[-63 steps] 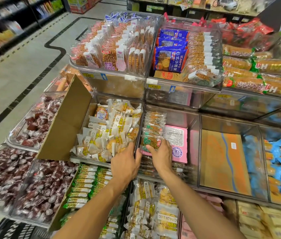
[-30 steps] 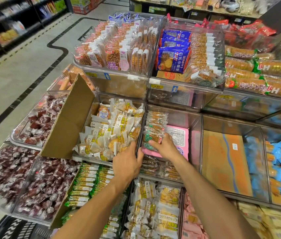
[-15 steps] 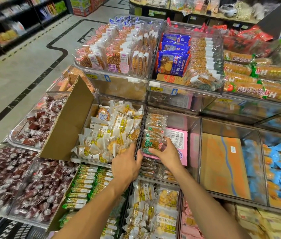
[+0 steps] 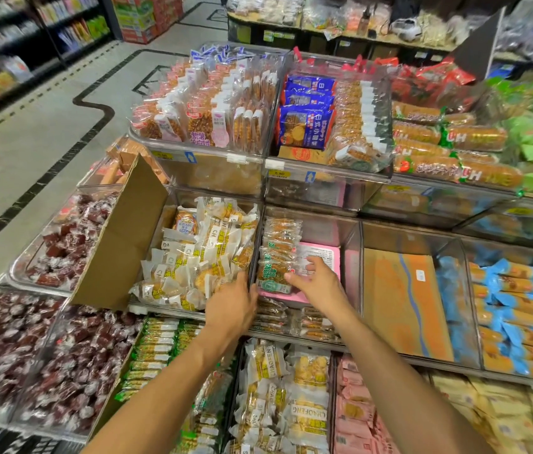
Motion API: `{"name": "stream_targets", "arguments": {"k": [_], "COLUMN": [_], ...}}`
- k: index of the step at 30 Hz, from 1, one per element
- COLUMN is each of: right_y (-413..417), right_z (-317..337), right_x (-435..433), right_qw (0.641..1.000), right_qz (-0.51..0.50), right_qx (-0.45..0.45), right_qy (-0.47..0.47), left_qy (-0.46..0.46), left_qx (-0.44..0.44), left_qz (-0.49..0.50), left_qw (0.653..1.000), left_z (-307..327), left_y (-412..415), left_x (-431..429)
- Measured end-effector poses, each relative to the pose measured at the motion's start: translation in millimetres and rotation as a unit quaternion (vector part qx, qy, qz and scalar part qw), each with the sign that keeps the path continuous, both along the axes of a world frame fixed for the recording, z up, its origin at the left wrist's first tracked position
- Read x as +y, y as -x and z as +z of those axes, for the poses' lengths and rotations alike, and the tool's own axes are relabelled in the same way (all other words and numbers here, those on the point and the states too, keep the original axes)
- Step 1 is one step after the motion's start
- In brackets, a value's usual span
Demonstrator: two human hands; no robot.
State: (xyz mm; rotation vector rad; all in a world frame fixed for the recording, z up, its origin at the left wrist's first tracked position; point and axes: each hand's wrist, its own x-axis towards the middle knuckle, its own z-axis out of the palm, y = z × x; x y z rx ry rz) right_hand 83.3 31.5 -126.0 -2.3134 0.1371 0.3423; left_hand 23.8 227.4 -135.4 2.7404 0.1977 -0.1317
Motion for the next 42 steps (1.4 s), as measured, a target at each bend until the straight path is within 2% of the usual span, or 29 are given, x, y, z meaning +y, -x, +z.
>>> {"name": "stream_targets", "arguments": {"k": [3,7,11,14,18,26,33,36,42], "right_y": [3,7,24,42,75,185,294,339,424], "right_z": [19,53,88,113,143,172,159,154,143], "right_x": [-9,-29,-58,-84,-129,-241,-332,-365,-420], "right_qw": [0.995,0.974,0.938,0.925,0.923,0.894,0.874,0.856,0.843], "right_qz": [0.033,0.058,0.053,0.026,-0.03,-0.143,-0.213,-0.254,-0.315], "right_qx": [-0.054,-0.111,-0.174,-0.194,-0.17,-0.154,-0.124,-0.104,-0.076], "right_qy": [0.081,0.189,0.294,0.326,0.344,0.395,0.419,0.438,0.43], "left_qy": [-0.071,-0.133,-0.202,-0.235,-0.23,-0.211,-0.203,-0.181,-0.122], "left_qx": [0.007,-0.067,-0.108,-0.134,-0.166,-0.234,-0.266,-0.265,-0.251], "left_qz": [-0.004,-0.057,-0.123,-0.152,-0.195,-0.284,-0.361,-0.404,-0.471], "left_qw": [0.997,0.987,0.966,0.951,0.939,0.906,0.87,0.857,0.837], "left_z": [26,74,106,124,142,167,169,169,165], "left_y": [-6,-16,-21,-21,-12,50,123,156,225], "left_x": [0,-18,-44,-72,-119,-247,-355,-398,-477]}}
